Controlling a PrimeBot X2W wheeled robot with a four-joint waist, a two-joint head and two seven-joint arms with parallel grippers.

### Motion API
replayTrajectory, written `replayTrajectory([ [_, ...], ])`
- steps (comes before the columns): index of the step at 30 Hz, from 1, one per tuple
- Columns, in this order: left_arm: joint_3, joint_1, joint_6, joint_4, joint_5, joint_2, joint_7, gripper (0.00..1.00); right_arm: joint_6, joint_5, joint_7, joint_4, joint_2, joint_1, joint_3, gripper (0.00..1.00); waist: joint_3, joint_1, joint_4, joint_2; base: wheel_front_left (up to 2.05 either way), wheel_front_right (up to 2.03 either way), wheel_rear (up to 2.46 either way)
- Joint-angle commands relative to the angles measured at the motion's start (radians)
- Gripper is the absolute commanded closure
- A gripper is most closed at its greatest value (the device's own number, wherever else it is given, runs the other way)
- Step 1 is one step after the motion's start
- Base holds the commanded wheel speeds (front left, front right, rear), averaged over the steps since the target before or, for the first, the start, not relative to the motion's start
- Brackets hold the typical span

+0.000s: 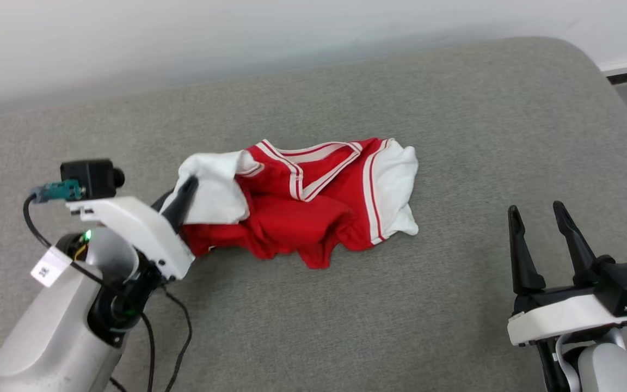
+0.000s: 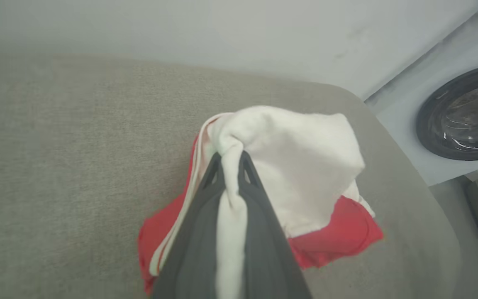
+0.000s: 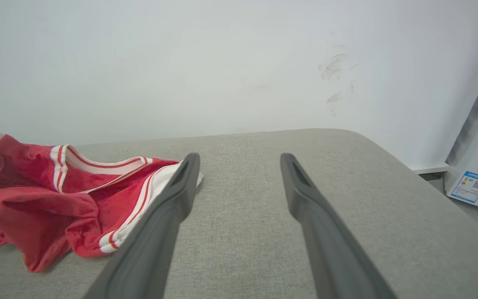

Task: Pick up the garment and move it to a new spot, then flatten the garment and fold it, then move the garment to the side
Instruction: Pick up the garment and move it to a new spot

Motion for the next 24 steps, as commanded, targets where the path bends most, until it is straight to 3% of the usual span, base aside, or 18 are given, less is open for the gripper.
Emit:
replayTrajectory([
  [1,-0.001,0.018,-0.012,0.026,-0.014,-0.002,-0.003,1.0,-0.001,-0.01,-0.002,0.0,0.003,-0.007,0.003,0.0,0.018,-0.0001,0.024,0.0,0.0,0.0,0.0],
  [9,0.03,-0.003,-0.046,0.237,-0.038,0.001,-0.038,1.0,-0.001,-0.04,-0.002,0.014,0.002,-0.027,0.022,0.0,0.048,-0.0001,0.074,0.0,0.0,0.0,0.0],
  [10,0.033,-0.009,-0.046,0.263,-0.037,0.001,-0.042,0.64,-0.001,-0.045,-0.002,0.016,0.002,-0.026,0.024,0.0,0.049,-0.0001,0.078,0.0,0.0,0.0,0.0],
  [11,0.033,-0.009,-0.046,0.263,-0.037,0.001,-0.042,0.64,-0.001,-0.045,-0.002,0.016,0.002,-0.026,0.024,0.0,0.049,-0.0001,0.078,0.0,0.0,0.0,0.0],
  [12,0.034,-0.017,-0.048,0.286,-0.037,0.001,-0.041,0.0,-0.001,-0.048,-0.002,0.018,0.002,-0.025,0.025,0.0,0.049,-0.0001,0.081,0.0,0.0,0.0,0.0],
  [15,0.034,-0.055,-0.041,0.347,-0.003,0.015,-0.078,0.0,-0.001,-0.056,-0.002,0.025,0.002,-0.025,0.026,0.0,0.044,-0.0001,0.09,0.0,0.0,0.0,0.0],
  [17,0.035,-0.096,-0.013,0.426,0.077,0.051,-0.189,0.0,-0.001,-0.059,-0.002,0.035,0.002,-0.016,0.027,0.0,0.024,-0.0001,0.1,0.0,0.0,0.0,0.0],
  [20,-0.025,-0.11,-0.003,0.451,0.193,0.082,-0.29,0.0,-0.001,-0.061,-0.002,0.039,0.002,-0.003,0.029,0.0,0.0,-0.0001,0.109,0.0,0.0,0.0,0.0],
  [24,-0.046,-0.093,-0.007,0.444,0.258,0.084,-0.398,0.0,-0.001,-0.055,-0.002,0.043,0.002,0.012,0.022,0.0,-0.042,-0.0001,0.126,0.0,0.0,0.0,0.0],
])
